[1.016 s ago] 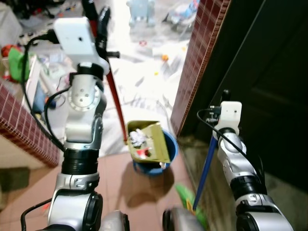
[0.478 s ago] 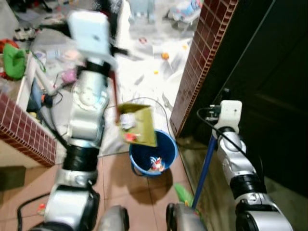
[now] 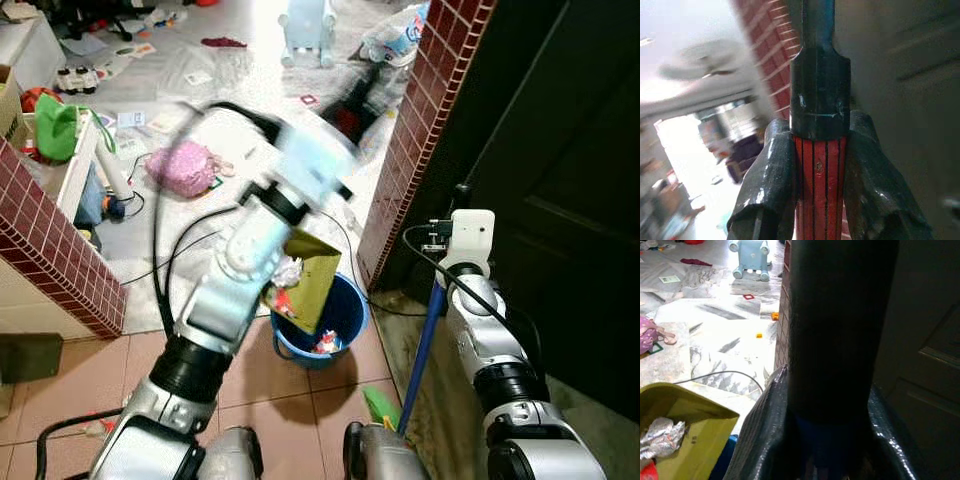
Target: Sweep floor
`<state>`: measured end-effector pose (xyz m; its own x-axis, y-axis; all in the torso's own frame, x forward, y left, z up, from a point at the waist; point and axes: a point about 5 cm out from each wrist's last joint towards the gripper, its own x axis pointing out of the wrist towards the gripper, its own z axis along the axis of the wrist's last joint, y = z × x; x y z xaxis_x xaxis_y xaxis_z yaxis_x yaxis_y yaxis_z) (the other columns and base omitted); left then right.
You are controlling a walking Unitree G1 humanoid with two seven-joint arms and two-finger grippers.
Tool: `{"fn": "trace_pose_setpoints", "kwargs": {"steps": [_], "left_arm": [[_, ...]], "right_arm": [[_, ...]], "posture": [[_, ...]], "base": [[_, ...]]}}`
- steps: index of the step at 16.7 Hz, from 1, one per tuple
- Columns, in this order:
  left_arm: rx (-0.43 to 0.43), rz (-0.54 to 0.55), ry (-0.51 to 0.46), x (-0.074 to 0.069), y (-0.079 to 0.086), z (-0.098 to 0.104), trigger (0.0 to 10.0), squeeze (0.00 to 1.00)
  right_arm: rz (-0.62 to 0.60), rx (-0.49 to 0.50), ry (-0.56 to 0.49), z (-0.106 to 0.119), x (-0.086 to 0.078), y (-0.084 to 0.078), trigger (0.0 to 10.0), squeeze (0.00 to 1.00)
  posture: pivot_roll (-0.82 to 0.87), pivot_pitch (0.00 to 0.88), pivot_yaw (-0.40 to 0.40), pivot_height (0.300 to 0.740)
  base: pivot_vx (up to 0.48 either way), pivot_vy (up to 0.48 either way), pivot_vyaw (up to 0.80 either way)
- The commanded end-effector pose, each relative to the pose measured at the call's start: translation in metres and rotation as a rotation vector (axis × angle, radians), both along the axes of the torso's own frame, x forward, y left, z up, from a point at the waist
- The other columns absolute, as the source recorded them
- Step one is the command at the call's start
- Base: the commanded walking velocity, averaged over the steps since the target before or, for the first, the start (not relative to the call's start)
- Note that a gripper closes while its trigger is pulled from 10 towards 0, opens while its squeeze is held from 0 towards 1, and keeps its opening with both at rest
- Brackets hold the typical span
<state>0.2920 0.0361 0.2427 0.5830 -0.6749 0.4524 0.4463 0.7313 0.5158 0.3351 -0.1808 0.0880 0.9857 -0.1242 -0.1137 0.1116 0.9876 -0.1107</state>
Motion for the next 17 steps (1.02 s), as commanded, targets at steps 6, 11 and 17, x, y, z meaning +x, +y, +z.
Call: {"fn": "trace_pose_setpoints", "kwargs": {"steps": [6,11,17], "left_arm": [[0.177,-0.182,-0.138,-0.031,-0.029,0.012,10.0,0.00],[0.213,-0.280,0.106,-0.033,-0.036,0.003,10.0,0.00],[0.234,-0.211,0.051,-0.030,-0.030,0.009,10.0,0.00]], "right_arm": [[-0.003,-0.052,-0.011,0.004,0.003,-0.005,10.0,0.00],[0.003,-0.051,-0.020,0.007,0.006,-0.002,10.0,0.00],[0.012,-0.057,-0.023,0.009,0.009,-0.001,10.0,0.00]], "posture": [[-0.01,0.126,-0.048,0.740],[-0.02,0.139,-0.049,0.740],[-0.02,0.143,-0.059,0.740]], "base": [[0.000,0.000,0.00],[0.000,0.000,0.00],[0.000,0.000,0.00]]}}
